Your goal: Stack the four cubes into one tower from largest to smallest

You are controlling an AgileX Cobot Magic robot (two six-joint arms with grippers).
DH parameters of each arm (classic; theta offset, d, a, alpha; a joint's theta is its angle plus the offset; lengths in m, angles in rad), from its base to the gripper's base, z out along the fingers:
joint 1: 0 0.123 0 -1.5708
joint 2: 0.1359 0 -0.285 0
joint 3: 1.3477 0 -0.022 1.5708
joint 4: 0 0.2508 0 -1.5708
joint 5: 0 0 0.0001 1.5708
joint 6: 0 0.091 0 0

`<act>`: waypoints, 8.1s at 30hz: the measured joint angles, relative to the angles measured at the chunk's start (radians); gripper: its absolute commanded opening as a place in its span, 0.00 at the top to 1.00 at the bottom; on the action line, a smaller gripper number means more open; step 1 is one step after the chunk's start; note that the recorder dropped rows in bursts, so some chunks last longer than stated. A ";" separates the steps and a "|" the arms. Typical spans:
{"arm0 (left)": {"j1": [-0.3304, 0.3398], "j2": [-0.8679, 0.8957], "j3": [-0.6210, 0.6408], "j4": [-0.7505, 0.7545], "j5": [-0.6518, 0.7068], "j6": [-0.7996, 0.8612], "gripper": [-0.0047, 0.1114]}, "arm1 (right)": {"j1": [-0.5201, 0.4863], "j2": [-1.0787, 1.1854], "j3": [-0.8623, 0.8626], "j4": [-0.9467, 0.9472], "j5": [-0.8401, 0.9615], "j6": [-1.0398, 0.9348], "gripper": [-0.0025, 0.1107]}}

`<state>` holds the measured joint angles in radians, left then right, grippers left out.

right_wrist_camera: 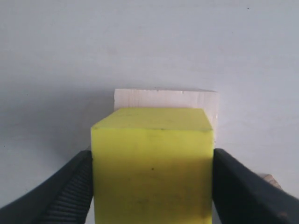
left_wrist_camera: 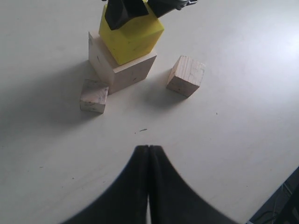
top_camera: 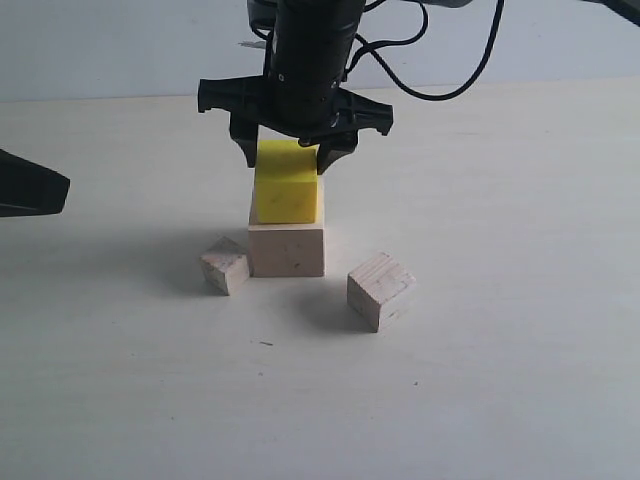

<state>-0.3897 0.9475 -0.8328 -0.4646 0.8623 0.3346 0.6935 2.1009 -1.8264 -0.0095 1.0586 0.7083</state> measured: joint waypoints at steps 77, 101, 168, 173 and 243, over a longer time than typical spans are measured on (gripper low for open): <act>0.000 0.000 0.000 0.005 0.030 -0.002 0.96 | 0.000 -0.443 0.848 0.010 -0.391 -0.732 0.34; 0.000 0.000 0.000 0.005 0.076 -0.002 0.96 | 0.000 -0.340 0.848 -0.116 -0.554 -0.591 0.34; 0.000 0.000 0.000 0.010 -0.002 -0.002 0.96 | 0.000 -0.586 0.366 -0.009 -0.057 -0.184 0.98; 0.000 0.000 0.000 0.014 -0.002 -0.002 0.96 | 0.014 -0.478 0.229 0.015 0.018 -0.153 0.98; -0.005 0.000 0.000 0.020 -0.016 -0.002 0.96 | 0.071 -0.069 -0.093 -0.173 0.167 0.044 0.98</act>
<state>-0.3943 0.9475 -0.8328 -0.4449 0.8461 0.3323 0.7640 2.0314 -1.9191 -0.1829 1.2261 0.7523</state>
